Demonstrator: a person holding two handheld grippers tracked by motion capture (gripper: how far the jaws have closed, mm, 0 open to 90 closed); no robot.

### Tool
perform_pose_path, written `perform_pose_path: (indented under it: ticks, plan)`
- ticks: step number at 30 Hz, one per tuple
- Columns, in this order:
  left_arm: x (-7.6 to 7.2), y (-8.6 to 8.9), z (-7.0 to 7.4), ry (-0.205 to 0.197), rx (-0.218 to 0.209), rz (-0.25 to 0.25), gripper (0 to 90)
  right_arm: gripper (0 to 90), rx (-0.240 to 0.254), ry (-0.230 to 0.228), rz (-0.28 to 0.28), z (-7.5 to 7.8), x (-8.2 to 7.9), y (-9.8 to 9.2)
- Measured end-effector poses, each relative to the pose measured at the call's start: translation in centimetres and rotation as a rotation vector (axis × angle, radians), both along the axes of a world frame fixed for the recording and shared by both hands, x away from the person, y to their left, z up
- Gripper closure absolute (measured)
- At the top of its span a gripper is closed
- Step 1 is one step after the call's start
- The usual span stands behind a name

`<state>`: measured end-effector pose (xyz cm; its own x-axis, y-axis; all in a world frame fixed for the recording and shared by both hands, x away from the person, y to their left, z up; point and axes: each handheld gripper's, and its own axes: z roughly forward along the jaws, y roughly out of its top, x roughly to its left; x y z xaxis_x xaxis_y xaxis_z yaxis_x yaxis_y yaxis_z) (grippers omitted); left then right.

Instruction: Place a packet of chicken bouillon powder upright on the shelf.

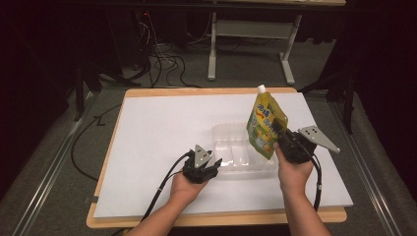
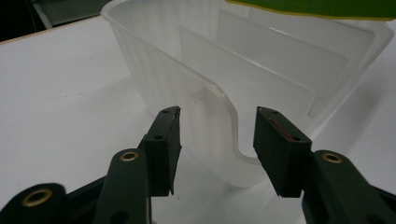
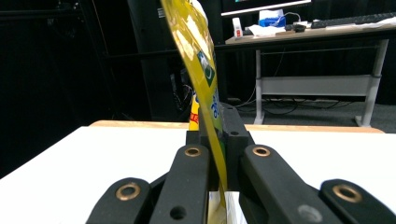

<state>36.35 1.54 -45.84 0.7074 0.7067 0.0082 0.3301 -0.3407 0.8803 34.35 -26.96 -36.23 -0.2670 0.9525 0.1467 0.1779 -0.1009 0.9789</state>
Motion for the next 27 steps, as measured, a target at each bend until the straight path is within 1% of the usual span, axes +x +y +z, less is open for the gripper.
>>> perform_pose_path:
  ticks: [3, 5, 11, 16, 20, 22, 27]
  plan:
    - [-0.09, -0.03, -0.01, -0.010, 0.006, 0.003, 54.3, 90.0, -0.007, 0.006, -0.001, -0.18, 0.12, 0.36]
    - [-0.09, -0.02, 0.00, -0.008, 0.005, 0.004, 54.5, 90.0, -0.012, 0.004, -0.007, -0.23, 0.16, 0.49]
    - [-0.10, 0.00, 0.00, -0.011, 0.009, 0.005, 56.0, 90.0, -0.011, 0.003, -0.011, -0.27, 0.23, 0.62]
    - [-0.23, -0.08, -0.02, -0.016, 0.008, 0.003, 58.8, 90.0, 0.007, 0.006, -0.009, -0.30, 0.30, 0.92]
    - [-0.24, -0.08, -0.03, -0.016, 0.008, 0.001, 59.2, 90.0, 0.005, 0.005, -0.010, -0.24, 0.25, 1.12]
    - [-0.31, -0.11, -0.03, -0.022, 0.013, -0.002, 60.7, 90.0, -0.005, 0.005, -0.014, -0.35, 0.27, 1.19]
    - [-0.31, -0.10, -0.02, -0.021, 0.013, -0.002, 60.9, 90.0, 0.001, 0.016, -0.014, -0.66, 0.39, 1.15]
